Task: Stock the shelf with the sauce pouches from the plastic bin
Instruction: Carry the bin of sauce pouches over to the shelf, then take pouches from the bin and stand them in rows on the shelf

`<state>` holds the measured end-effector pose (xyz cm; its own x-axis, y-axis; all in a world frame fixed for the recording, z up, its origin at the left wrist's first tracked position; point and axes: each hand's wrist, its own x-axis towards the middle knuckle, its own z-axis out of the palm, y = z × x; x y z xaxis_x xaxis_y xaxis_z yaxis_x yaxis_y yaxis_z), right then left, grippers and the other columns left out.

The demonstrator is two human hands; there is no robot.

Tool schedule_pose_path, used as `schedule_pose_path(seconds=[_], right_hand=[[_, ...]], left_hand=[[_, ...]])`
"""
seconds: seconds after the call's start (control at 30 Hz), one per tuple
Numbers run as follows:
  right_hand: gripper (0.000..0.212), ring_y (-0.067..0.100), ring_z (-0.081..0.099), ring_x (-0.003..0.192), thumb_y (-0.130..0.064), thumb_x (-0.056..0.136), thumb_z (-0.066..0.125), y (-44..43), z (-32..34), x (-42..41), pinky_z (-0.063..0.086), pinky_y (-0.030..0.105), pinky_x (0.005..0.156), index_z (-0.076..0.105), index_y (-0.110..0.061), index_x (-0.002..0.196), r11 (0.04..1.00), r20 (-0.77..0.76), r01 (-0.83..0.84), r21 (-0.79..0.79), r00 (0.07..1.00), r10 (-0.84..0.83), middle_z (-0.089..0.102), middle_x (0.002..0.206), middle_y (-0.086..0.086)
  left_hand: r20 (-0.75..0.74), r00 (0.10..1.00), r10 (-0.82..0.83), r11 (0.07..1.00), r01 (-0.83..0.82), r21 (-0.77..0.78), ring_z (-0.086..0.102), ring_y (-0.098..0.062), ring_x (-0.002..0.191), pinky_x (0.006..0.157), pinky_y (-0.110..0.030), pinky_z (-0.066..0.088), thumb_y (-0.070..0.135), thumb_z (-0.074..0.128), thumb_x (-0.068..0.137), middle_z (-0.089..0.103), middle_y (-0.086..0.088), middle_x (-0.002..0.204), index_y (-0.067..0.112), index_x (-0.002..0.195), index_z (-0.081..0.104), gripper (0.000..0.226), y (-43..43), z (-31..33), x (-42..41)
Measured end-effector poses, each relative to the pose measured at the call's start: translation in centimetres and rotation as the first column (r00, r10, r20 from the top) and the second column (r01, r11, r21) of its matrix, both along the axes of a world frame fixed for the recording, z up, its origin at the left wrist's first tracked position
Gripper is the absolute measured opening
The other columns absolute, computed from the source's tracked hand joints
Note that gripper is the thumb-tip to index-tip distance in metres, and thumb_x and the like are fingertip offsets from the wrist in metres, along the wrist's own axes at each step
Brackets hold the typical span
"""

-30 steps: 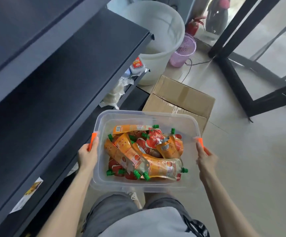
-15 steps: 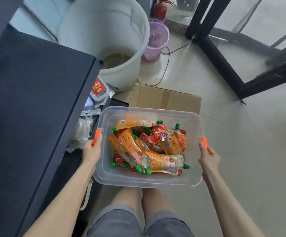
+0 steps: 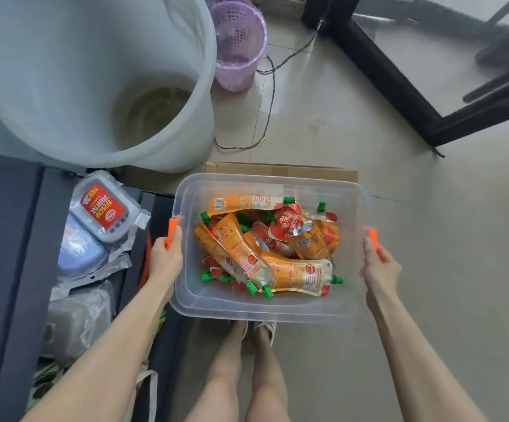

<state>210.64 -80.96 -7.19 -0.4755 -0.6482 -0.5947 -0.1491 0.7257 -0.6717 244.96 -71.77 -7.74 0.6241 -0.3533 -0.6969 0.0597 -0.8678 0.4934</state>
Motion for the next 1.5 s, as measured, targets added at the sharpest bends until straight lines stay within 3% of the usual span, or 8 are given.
schedule_pose_path(seconds=[0.23, 0.43, 0.7, 0.9, 1.03, 1.2, 1.3, 1.5], right_hand=[[0.027, 0.013, 0.056, 0.091, -0.037, 0.097, 0.048, -2.2, -5.2, 0.6, 0.042, 0.027, 0.079, 0.065, -0.021, 0.110, 0.997, -0.123, -0.075, -0.031, 0.990, 0.071, 0.067, 0.102, 0.008], [0.039, 0.031, 0.058, 0.106, -0.055, 0.096, 0.035, -1.2, -6.7, 0.9, 0.039, 0.041, 0.089, 0.056, -0.032, 0.119, 0.986, -0.456, -0.141, 0.089, 0.874, 0.166, 0.066, 0.112, 0.003], [0.046, 0.038, 0.056, 0.109, -0.053, 0.096, 0.036, -1.2, -7.1, 1.1, 0.039, 0.044, 0.089, 0.052, -0.026, 0.128, 0.979, -0.549, -0.150, 0.137, 0.811, 0.202, 0.061, 0.123, 0.008], [0.044, 0.035, 0.050, 0.116, -0.043, 0.097, 0.042, -1.0, -6.3, 0.9, 0.036, 0.042, 0.093, 0.046, -0.019, 0.133, 0.961, -0.499, -0.247, 0.123, 0.822, 0.275, 0.055, 0.124, 0.011], [0.059, 0.034, 0.030, 0.134, -0.023, 0.094, 0.053, 0.6, -4.1, 1.4, 0.020, 0.039, 0.109, 0.029, -0.007, 0.145, 0.898, -0.472, -0.429, 0.098, 0.774, 0.421, 0.037, 0.145, 0.017], [0.037, 0.034, 0.042, 0.129, -0.012, 0.088, 0.063, 4.2, -2.2, 5.1, 0.031, 0.046, 0.107, 0.057, -0.004, 0.124, 0.824, -0.530, -0.557, -0.105, 0.732, 0.428, 0.048, 0.139, 0.016], [0.040, 0.027, 0.043, 0.129, -0.016, 0.089, 0.063, 3.7, -3.5, 6.1, 0.032, 0.037, 0.107, 0.054, -0.006, 0.128, 0.792, -0.355, -0.604, -0.088, 0.762, 0.541, 0.050, 0.137, 0.011], [0.079, 0.024, 0.030, 0.137, -0.036, 0.082, 0.070, 0.0, -7.6, 6.1, 0.026, 0.046, 0.114, 0.028, -0.016, 0.146, 0.784, -0.161, -0.618, 0.058, 0.769, 0.618, 0.036, 0.149, 0.006]], left_hand=[[0.226, 0.964, -0.139, 0.990, 0.129, 0.062, 0.049, -0.027, 0.079, 0.066, -0.035, 0.032, 0.056, 0.024, 0.096, 0.053, -0.006, 0.087, 0.014, 0.099, 0.043, 0.046, -2.4, -3.9, -1.4], [0.438, 0.887, -0.146, 0.989, 0.130, 0.067, 0.046, -0.031, 0.079, 0.067, -0.037, 0.030, 0.048, 0.025, 0.099, 0.052, -0.017, 0.087, 0.014, 0.089, 0.038, 0.038, -2.2, -5.0, -2.7], [0.535, 0.822, -0.197, 0.980, 0.156, 0.122, 0.053, -0.045, 0.090, 0.070, -0.041, 0.031, 0.049, 0.022, 0.099, 0.058, -0.027, 0.102, 0.010, 0.093, 0.041, 0.044, -2.0, -5.1, -3.3], [0.566, 0.798, -0.206, 0.976, 0.212, 0.056, 0.051, -0.041, 0.102, 0.073, -0.040, 0.034, 0.038, 0.027, 0.101, 0.050, -0.020, 0.118, 0.004, 0.118, 0.045, 0.042, -1.8, -4.9, -3.5], [0.550, 0.766, -0.333, 0.934, 0.349, 0.079, 0.028, -0.035, 0.134, 0.107, -0.048, 0.027, 0.022, 0.046, 0.095, 0.029, -0.019, 0.147, 0.007, 0.146, 0.022, 0.058, -1.1, -3.4, -4.9], [0.564, 0.650, -0.510, 0.782, 0.623, -0.011, 0.017, -0.030, 0.143, 0.115, -0.045, 0.004, 0.029, 0.063, 0.087, 0.027, -0.014, 0.152, 0.013, 0.134, 0.047, 0.052, -0.9, -2.1, -9.5], [0.344, 0.625, -0.701, 0.642, 0.763, -0.076, 0.022, -0.023, 0.141, 0.116, -0.044, 0.010, 0.042, 0.061, 0.086, 0.036, -0.005, 0.148, 0.018, 0.132, 0.049, 0.053, -2.4, -3.1, -9.7], [0.230, 0.209, -0.951, 0.217, 0.976, 0.013, 0.021, -0.018, 0.141, 0.115, -0.046, -0.008, 0.057, 0.063, 0.076, 0.047, 0.002, 0.137, 0.028, 0.125, 0.056, 0.058, -6.9, -5.7, -6.5]])
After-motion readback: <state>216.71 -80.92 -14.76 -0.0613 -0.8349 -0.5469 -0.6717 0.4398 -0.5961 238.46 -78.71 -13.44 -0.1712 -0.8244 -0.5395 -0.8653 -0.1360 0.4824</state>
